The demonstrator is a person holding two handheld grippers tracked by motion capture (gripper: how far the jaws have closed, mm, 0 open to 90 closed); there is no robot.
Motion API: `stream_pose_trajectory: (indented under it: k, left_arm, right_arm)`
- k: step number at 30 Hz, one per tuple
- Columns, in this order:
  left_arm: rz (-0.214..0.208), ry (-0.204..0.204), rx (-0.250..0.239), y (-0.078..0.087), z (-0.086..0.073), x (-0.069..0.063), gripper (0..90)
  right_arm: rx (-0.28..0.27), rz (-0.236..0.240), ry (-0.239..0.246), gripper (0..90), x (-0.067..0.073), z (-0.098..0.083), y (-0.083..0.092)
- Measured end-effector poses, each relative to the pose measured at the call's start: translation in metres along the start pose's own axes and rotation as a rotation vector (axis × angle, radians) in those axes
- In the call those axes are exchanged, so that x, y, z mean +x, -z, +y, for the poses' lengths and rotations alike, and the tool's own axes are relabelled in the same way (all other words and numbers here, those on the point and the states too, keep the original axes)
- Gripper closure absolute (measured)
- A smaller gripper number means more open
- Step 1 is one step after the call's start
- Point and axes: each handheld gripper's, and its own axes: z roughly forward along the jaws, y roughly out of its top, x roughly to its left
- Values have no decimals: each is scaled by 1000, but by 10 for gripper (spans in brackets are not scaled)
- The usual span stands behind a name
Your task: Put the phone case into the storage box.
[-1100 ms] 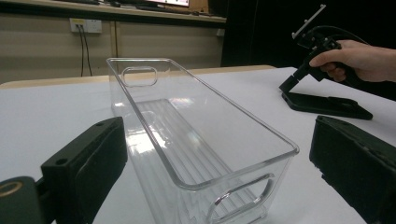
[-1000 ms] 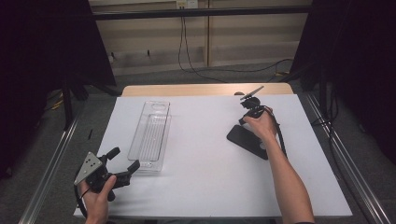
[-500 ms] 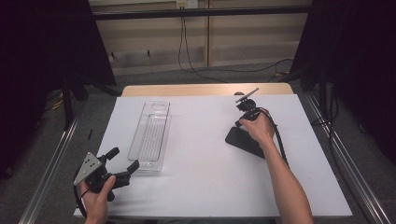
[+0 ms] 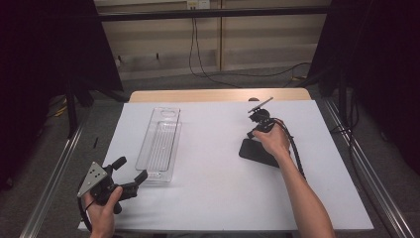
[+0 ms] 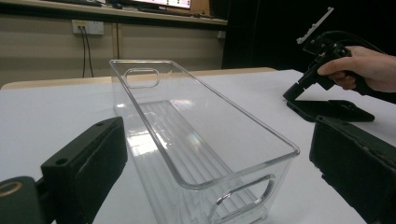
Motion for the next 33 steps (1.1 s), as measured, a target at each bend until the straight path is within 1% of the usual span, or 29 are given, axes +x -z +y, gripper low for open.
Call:
stream_pose_trajectory:
  k: [4, 8, 11, 13, 14, 16, 18, 22, 26, 28, 29, 30, 31, 32, 33]
  left_arm:
    - [3, 4, -1, 0, 0, 0, 41]
    - [2, 3, -1, 0, 0, 0, 42]
    - [-2, 13, -3, 0, 0, -1, 41]
    - [-4, 9, -6, 0, 0, -2, 41]
    - [-1, 8, -6, 0, 0, -2, 41]
    - [2, 8, -4, 0, 0, -1, 40]
    - [5, 12, -2, 0, -1, -1, 39]
    - [1, 7, 0, -1, 0, -1, 39]
    - [-2, 11, 0, -1, 0, -2, 39]
    - [-2, 10, -3, -1, 0, -3, 39]
    - [-2, 13, -4, -1, 0, -3, 39]
    - [-4, 11, -2, -1, 0, -3, 40]
    - [-5, 5, 0, -2, 0, -3, 39]
    - [-4, 9, 1, -2, 0, -3, 39]
    - [-5, 6, 1, -2, 0, -3, 39]
  right_arm:
    - [-19, 6, -7, 900, 0, -3, 0]
    - [-17, 11, -6, 900, 2, -5, 1]
    - [-12, 13, 8, 900, 5, -5, 1]
    - [-13, 8, 23, 900, 9, -7, 2]
    - [-17, 15, 27, 900, 10, -8, 2]
    - [-21, 28, 24, 900, 10, -10, 2]
    - [-20, 30, 25, 900, 11, -12, 3]
    - [-17, 32, 43, 900, 15, -15, 5]
    - [-11, 39, 60, 900, 19, -16, 5]
    - [-7, 37, 62, 900, 22, -16, 5]
    - [-10, 40, 72, 900, 23, -15, 4]
    - [-11, 47, 69, 900, 25, -15, 4]
    - [-11, 46, 82, 900, 27, -15, 3]
    - [-12, 40, 84, 900, 30, -15, 3]
    - [-16, 53, 85, 900, 32, -15, 3]
